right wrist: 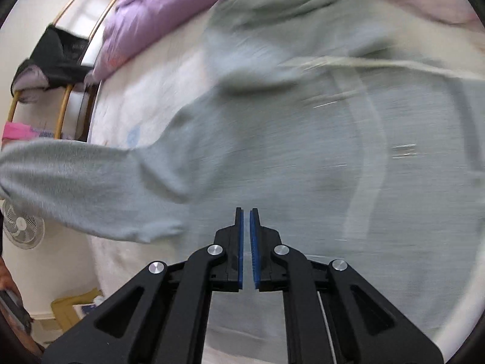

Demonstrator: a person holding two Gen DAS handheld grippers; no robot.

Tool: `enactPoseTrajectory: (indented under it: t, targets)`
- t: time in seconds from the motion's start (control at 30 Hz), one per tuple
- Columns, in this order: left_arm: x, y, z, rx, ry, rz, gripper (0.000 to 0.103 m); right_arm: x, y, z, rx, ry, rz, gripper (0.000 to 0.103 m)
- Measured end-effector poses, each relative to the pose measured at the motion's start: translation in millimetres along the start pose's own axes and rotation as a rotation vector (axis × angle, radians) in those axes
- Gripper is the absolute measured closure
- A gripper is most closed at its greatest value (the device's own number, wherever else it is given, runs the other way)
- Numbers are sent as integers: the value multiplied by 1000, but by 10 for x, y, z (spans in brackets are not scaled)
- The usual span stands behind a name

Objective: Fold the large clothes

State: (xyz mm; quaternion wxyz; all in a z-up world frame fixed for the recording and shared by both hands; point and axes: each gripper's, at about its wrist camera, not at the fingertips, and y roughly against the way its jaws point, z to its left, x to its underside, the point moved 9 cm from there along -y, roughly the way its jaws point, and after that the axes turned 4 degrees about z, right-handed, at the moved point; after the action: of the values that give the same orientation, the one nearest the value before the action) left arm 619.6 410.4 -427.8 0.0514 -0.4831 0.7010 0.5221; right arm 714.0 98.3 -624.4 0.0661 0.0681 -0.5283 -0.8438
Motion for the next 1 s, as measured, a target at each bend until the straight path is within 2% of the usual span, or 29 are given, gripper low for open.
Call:
enactPoseTrajectory:
  t: [0.1,0.17,0.23,0.37,0.5,0.63,0.7,0.77,0.87,0.9,0.93,1.0]
  targets:
    - [447,-473,-903,82,-36,89,89,-60,578,-807,82,-32,-61,97]
    - [752,-704,-1304,104,-78,129,89,-57,860,-1307,136,-61,-80,97]
    - [1160,-1056,-1804,138,-99,207,89,-119,1228,-1883,197,-107,-116,97]
    - [1846,-1595,-2422,140,-162,281,89,-261,1695,-2724,298,-172,-166,93]
    - [2502,-2101,-2680,111,-216,391,89,-410,2047,-3465,373,-238,-204,88]
    - [3132,-2495,-2706,60,-263,504,89,-431,2214,-4168,338,-388,-209,87]
    - [3375,-2613,-2645,28,-286,555,89,-445,2224,-4436,345,-443,-208,81]
    - [3539,-2733,-2623,3,-311,595,87,-473,2169,-4716,353,-504,-192,67]
    - [3653,-2774,-2654,21,-308,624,78,-494,2044,-5043,307,-623,-186,61]
    - [3681,-2757,-2689,41,-298,643,67,-488,2003,-5130,298,-657,-178,60]
    - [3689,-2739,-2731,64,-287,651,52,-471,1948,-5261,294,-712,-171,60]
    - [3645,-2673,-2805,93,-288,626,47,-496,1828,-5422,230,-780,-181,59]
